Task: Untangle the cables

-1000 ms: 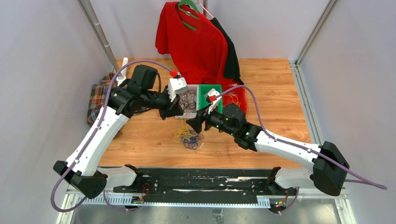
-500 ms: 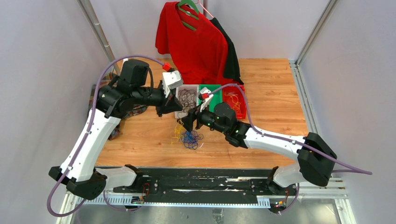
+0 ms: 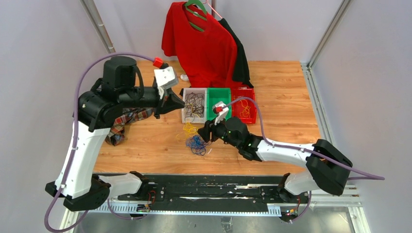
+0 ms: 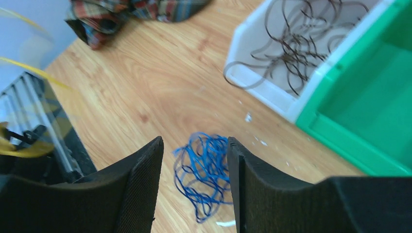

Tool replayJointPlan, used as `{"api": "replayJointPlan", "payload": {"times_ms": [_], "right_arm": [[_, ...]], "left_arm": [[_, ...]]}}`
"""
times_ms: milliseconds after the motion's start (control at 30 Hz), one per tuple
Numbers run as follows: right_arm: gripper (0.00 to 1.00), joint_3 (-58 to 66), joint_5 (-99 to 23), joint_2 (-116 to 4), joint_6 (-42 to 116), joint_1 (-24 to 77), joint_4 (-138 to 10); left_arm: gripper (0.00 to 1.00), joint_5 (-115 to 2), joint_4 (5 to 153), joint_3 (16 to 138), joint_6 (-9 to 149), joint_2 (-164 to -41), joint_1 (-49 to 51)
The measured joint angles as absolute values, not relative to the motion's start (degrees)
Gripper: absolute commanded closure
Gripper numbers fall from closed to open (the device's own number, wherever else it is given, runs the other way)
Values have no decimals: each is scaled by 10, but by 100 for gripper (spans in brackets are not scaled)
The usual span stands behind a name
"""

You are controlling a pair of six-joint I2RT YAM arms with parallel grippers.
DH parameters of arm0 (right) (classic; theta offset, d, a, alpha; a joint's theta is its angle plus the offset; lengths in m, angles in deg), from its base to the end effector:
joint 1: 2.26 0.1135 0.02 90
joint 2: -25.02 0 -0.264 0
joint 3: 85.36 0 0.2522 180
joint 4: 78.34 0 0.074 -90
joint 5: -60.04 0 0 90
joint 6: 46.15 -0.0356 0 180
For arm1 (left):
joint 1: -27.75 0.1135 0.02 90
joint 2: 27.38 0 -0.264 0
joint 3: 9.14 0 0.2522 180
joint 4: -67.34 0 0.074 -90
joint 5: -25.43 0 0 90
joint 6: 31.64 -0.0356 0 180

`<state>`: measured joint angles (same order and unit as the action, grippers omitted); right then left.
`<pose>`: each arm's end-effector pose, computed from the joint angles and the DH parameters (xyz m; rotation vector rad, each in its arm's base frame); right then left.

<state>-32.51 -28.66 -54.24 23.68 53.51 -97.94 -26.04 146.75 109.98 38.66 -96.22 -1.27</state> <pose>0.1725 0.2521 0.2477 -0.5289 1.7063 0.9596 0.1421 -0.1042 0.5041 1.2046 1.6602 -0.7959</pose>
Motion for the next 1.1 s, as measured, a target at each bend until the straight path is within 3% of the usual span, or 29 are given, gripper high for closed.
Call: {"api": "replayJointPlan", "payload": {"times_ms": [167,367,567,800,1100], "right_arm": [[46,-378,-263,-516,242,521,-977],[24,-411,-254,-438,243,507,-958],[23,-338,-325,-357,224,483,-938],[23,-184,-473,-417,210,440,-926],[23,-138,-610,-514,192,445,-913]], "left_arm": [[100,-266,1472,1160,384,-963,-13],[99,-283,1473,1169,371,-962,-13],[100,-285,1475,1122,352,-961,-13],[100,-253,1480,1084,315,-958,-13],[100,-220,1480,1084,284,-947,-13]]}}
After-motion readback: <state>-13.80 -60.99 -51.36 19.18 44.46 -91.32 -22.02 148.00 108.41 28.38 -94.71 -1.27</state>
